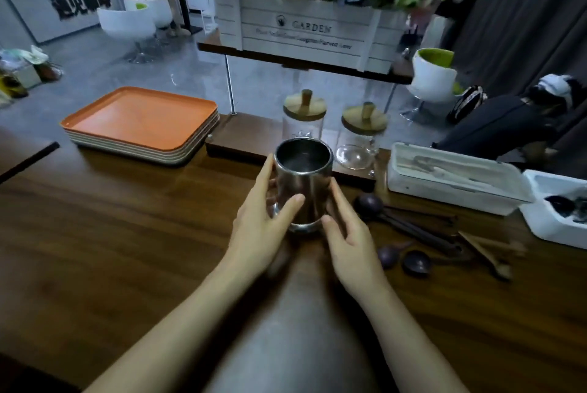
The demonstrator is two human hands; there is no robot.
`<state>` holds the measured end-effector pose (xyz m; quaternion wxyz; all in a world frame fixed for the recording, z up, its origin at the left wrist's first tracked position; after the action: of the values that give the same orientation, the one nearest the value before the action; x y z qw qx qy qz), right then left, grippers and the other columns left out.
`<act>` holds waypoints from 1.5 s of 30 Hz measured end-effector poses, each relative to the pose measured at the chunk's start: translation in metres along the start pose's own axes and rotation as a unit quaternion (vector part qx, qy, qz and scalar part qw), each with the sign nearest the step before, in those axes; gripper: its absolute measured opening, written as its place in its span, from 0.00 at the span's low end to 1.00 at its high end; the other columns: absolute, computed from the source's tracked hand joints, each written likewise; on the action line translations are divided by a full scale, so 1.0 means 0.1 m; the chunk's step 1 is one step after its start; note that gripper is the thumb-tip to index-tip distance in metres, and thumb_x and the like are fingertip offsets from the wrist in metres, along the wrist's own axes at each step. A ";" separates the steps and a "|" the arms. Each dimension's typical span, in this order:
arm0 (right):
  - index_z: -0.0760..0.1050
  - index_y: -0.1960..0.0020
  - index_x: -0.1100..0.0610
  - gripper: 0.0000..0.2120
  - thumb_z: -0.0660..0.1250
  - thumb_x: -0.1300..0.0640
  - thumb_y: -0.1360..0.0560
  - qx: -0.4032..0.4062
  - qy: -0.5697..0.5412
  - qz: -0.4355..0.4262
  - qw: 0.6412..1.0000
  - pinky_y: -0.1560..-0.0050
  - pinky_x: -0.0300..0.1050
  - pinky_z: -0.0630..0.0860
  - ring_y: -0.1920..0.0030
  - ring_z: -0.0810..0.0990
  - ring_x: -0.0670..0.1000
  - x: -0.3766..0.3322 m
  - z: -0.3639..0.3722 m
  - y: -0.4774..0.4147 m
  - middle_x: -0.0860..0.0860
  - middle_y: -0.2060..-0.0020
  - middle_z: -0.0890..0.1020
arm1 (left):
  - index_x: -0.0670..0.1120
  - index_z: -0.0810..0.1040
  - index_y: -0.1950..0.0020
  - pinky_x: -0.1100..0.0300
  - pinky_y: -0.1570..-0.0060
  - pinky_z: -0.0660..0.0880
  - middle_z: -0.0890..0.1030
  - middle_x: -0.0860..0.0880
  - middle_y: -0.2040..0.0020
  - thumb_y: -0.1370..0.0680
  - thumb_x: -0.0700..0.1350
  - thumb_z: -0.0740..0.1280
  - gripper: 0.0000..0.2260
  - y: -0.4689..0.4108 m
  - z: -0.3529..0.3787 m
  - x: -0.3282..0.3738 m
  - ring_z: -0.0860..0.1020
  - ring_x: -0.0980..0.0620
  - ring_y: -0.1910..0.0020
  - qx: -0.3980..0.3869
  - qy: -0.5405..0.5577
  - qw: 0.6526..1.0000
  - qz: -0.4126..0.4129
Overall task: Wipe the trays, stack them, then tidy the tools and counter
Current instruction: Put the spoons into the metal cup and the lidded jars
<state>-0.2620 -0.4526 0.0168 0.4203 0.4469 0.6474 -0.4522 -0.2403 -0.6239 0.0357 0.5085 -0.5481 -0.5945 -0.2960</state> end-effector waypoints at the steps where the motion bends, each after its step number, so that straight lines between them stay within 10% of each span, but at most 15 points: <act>1: 0.61 0.24 0.39 0.29 0.61 0.65 0.17 -0.010 0.003 0.003 1.000 0.28 0.32 0.63 0.29 0.67 0.32 0.01 -0.11 0.11 0.32 0.30 0.70 | 0.68 0.56 0.20 0.48 0.30 0.73 0.76 0.65 0.32 0.26 0.61 0.70 0.37 0.11 0.10 0.03 0.75 0.65 0.34 0.003 -0.006 1.000 -0.005; 7: 0.61 0.25 0.31 0.30 0.62 0.56 0.20 -0.038 0.015 0.029 0.999 0.22 0.50 0.61 0.26 0.65 0.37 0.23 -0.58 0.64 0.29 0.31 0.70 | 0.76 0.51 0.24 0.45 0.33 0.74 0.77 0.60 0.34 0.25 0.60 0.71 0.38 0.69 0.55 0.20 0.78 0.59 0.36 0.039 -0.068 0.997 -0.011; 15: 0.63 0.23 0.42 0.31 0.63 0.66 0.20 -0.103 -0.043 0.051 0.992 0.33 0.33 0.69 0.29 0.70 0.37 0.34 -0.68 1.02 0.41 0.28 0.71 | 0.71 0.47 0.21 0.52 0.37 0.75 0.73 0.69 0.36 0.25 0.57 0.74 0.44 1.08 0.72 0.23 0.79 0.59 0.36 0.063 -0.155 0.986 -0.009; 19: 0.77 0.32 0.46 0.20 0.67 0.60 0.21 -0.020 0.167 -0.001 0.986 0.44 0.27 0.70 0.41 0.78 0.39 0.29 -1.34 0.80 0.39 0.40 0.80 | 0.74 0.46 0.22 0.48 0.31 0.73 0.71 0.63 0.26 0.29 0.64 0.75 0.46 1.03 0.70 0.20 0.73 0.58 0.29 0.062 -0.142 0.988 -0.004; 23: 0.78 0.34 0.45 0.16 0.66 0.54 0.21 0.032 0.440 0.022 0.897 0.43 0.47 0.73 0.43 0.76 0.52 0.50 -2.04 0.56 0.45 0.44 0.79 | 0.69 0.49 0.20 0.50 0.27 0.69 0.68 0.60 0.23 0.33 0.69 0.75 0.49 0.92 0.73 0.21 0.69 0.60 0.26 0.048 -0.099 0.994 0.006; 28: 0.80 0.41 0.43 0.10 0.66 0.49 0.20 0.009 0.497 0.048 0.867 0.49 0.51 0.76 0.46 0.72 0.53 0.66 -2.11 0.49 0.46 0.50 0.73 | 0.61 0.59 0.19 0.65 0.34 0.70 0.69 0.65 0.29 0.31 0.61 0.76 0.44 0.83 0.77 0.29 0.71 0.76 0.38 0.055 -0.084 0.995 0.025; 38: 0.78 0.54 0.47 0.02 0.71 0.52 0.23 0.097 0.211 0.049 0.971 0.56 0.46 0.73 0.58 0.78 0.45 0.11 -1.92 0.25 0.45 0.61 0.81 | 0.62 0.59 0.20 0.61 0.36 0.72 0.69 0.71 0.36 0.32 0.65 0.74 0.44 0.74 0.74 0.28 0.71 0.74 0.39 0.020 -0.105 0.994 0.031; 45: 0.81 0.43 0.56 0.07 0.69 0.60 0.21 0.064 -0.022 0.031 0.997 0.64 0.41 0.78 0.66 0.78 0.46 -0.48 -1.64 0.21 0.58 0.58 0.84 | 0.66 0.61 0.24 0.47 0.34 0.76 0.69 0.71 0.34 0.33 0.69 0.76 0.41 0.71 0.70 0.29 0.72 0.67 0.34 0.006 -0.114 0.993 0.038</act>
<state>-0.2531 -0.3008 0.0970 0.4190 0.4827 0.5934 -0.4892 -0.1891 -0.5345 0.0265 0.4515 -0.5978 -0.6287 -0.2085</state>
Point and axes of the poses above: each hand's wrist, its own y-axis away from the middle knuckle, its own z-axis out of the palm, x = y × z, the point moved 8 cm from there along -y, towards the middle knuckle
